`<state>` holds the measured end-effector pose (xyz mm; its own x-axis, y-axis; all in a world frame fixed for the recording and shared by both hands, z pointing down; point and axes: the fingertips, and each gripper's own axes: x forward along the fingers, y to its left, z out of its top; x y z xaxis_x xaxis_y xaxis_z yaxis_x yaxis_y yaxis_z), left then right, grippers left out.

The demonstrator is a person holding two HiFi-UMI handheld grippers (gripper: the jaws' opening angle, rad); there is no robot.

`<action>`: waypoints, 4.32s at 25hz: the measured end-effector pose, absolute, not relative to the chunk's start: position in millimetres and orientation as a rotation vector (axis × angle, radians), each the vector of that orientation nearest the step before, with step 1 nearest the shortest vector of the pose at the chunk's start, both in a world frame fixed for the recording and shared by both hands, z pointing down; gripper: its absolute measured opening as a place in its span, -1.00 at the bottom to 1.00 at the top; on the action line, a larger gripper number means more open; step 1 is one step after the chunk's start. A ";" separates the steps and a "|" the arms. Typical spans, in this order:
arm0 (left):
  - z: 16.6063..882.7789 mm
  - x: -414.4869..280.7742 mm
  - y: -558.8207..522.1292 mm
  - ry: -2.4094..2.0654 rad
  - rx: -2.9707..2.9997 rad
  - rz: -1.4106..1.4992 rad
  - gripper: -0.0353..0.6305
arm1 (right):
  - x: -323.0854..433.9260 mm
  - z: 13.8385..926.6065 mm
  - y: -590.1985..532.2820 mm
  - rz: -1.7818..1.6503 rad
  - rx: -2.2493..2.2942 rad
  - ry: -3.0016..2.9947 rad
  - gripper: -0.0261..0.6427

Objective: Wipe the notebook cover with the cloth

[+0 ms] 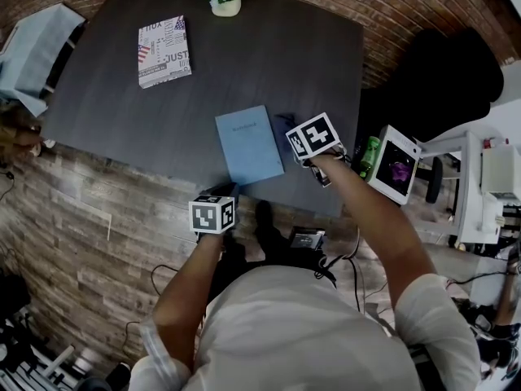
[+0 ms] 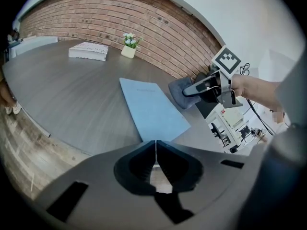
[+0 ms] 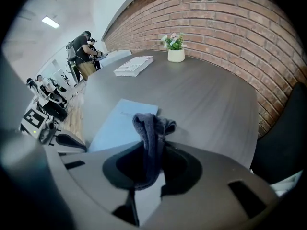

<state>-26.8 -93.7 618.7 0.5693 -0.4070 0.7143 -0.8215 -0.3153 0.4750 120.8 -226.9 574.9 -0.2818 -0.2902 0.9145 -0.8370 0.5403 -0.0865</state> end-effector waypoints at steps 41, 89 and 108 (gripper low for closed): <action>636.9 -36.6 -71.1 -0.975 1.868 0.627 -0.86 | -26.8 610.0 -143.1 0.987 0.535 -1.948 -0.64; 638.2 -37.3 -70.1 -0.990 1.860 0.655 -0.86 | 88.4 609.0 -159.4 0.944 0.717 -1.876 -0.64; 630.9 -33.9 -72.0 -0.959 1.897 0.632 -0.86 | 146.1 595.2 -166.5 0.868 0.916 -1.800 -0.64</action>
